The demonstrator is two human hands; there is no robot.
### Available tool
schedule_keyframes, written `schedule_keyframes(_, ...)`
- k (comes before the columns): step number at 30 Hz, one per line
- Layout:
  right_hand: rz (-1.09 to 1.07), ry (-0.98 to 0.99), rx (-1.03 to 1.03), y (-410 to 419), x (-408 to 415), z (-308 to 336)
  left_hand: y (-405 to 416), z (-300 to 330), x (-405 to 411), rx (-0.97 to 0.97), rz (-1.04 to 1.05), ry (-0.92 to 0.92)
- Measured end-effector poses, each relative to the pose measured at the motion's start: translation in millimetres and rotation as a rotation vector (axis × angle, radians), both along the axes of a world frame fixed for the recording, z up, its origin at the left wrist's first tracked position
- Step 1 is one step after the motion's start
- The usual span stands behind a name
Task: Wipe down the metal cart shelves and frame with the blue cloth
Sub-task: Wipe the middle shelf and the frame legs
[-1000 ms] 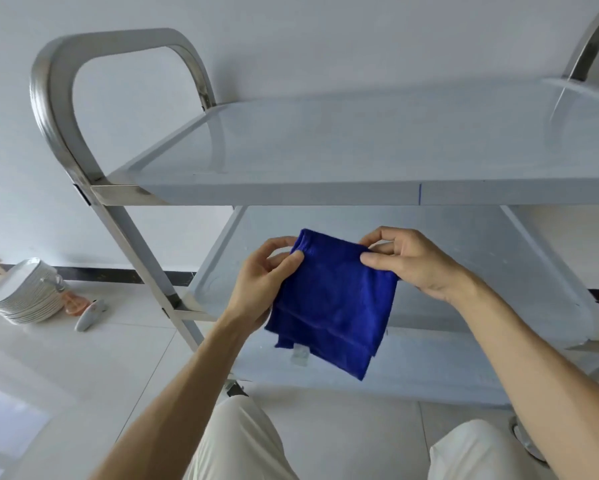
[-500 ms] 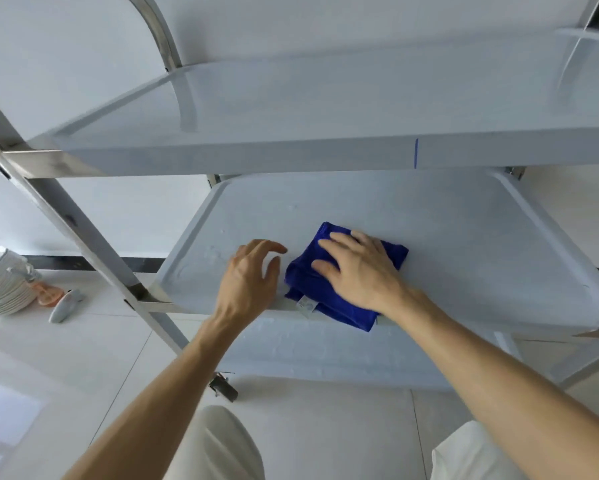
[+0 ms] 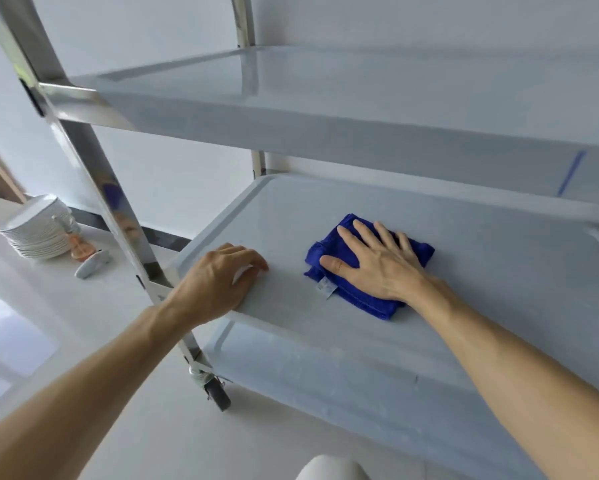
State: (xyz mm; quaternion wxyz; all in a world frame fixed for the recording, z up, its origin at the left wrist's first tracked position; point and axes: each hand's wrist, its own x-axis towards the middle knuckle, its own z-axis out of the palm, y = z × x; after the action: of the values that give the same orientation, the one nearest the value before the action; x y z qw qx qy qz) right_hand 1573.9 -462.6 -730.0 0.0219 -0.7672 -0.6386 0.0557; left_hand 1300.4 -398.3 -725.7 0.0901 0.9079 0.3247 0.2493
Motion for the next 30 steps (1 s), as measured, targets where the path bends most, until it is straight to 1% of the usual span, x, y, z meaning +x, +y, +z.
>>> schedule_keyframes(3, -0.044, -0.006, 0.033, 36.2, 5.2, -3.8, 11.6, -3.6, -5.3, 0.023, -0.025, -0.038)
schedule_keyframes(7, -0.094, -0.007, 0.001, 82.8, -3.0, -3.2, 11.5, -17.2, -3.0, 0.045, -0.003, -0.129)
schedule_keyframes(10, -0.005, -0.014, -0.010, 98.1, -30.5, -3.8, 16.3, -24.3, -3.1, 0.043, 0.060, -0.206)
schedule_keyframes(13, 0.163, -0.024, 0.012, 75.9, -48.6, -8.8, 19.4, -29.0, -4.5, 0.055, 0.113, -0.248)
schedule_keyframes(16, 0.327, -0.024, 0.066, 24.9, -46.6, -11.7, 21.0, -30.0, -6.4, 0.044, 0.134, -0.255)
schedule_keyframes(19, 0.393, -0.027, 0.043, -3.8, -27.4, -6.0, 22.7, -31.4, -8.8, 0.040, 0.127, -0.231)
schedule_keyframes(21, 0.346, -0.037, -0.004, 2.8, -9.3, 0.9, 23.7, -31.7, -8.8, 0.034, 0.111, -0.236)
schedule_keyframes(24, 0.232, -0.048, -0.015, 38.3, 20.0, 5.3, 23.6, -31.7, -7.1, 0.030, 0.104, -0.252)
schedule_keyframes(27, 0.082, -0.033, 0.030, 95.6, 49.7, 4.5, 22.7, -31.7, -4.5, 0.059, 0.114, -0.277)
schedule_keyframes(30, -0.089, -0.071, 0.020, 155.0, 46.3, 2.7, 21.0, -32.0, -3.6, 0.105, 0.135, -0.330)
